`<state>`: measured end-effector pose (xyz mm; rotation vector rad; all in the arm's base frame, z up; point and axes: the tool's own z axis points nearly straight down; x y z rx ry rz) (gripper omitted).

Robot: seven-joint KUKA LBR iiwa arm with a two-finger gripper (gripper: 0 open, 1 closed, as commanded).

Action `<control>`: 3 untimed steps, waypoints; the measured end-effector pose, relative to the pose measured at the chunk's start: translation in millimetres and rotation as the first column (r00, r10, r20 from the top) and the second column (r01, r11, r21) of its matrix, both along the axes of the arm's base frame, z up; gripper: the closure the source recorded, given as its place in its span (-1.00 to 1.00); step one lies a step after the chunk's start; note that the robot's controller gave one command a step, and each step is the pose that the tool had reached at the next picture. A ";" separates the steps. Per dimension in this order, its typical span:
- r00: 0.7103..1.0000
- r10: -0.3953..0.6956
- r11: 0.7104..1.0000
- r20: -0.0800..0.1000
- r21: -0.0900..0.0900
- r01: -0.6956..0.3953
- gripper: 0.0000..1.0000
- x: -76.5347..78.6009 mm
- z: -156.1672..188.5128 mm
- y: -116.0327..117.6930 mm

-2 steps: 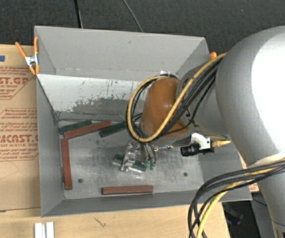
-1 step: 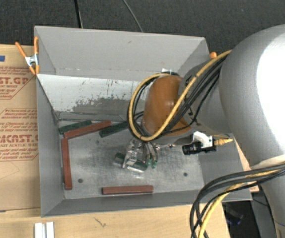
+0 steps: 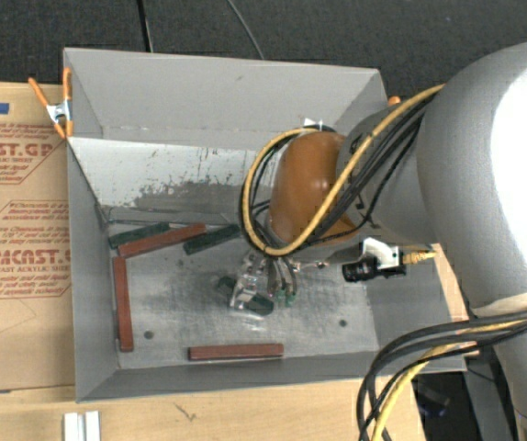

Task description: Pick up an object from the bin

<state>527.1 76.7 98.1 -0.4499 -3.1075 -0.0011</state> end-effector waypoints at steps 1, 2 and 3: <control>1.000 0.000 1.000 -0.007 -0.002 0.000 1.00 -1.7 22.8 -0.4; 1.000 0.000 1.000 0.003 0.000 0.000 1.00 0.5 48.4 0.3; 1.000 0.001 1.000 0.006 0.000 -0.001 1.00 0.6 57.2 0.1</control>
Offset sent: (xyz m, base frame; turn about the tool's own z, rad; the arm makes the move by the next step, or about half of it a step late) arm -0.0001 0.0000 0.0612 0.0000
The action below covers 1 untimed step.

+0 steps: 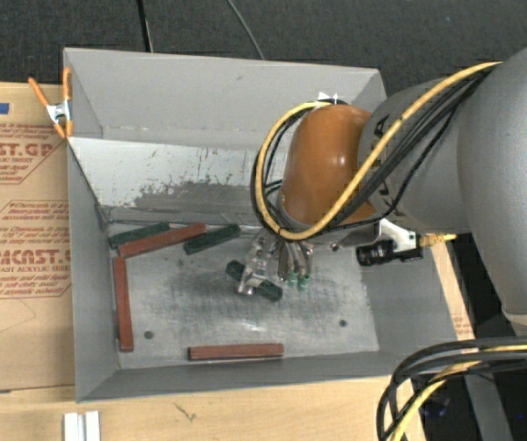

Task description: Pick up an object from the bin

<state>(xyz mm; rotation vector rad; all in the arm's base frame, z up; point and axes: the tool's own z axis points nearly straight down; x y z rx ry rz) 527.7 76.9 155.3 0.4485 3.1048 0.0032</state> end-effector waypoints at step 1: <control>1.000 0.000 1.000 -0.006 -0.001 0.000 1.00 -1.2 8.9 0.0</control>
Offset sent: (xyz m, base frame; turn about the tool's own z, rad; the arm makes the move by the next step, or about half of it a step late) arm 0.0001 0.0002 0.0299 0.0000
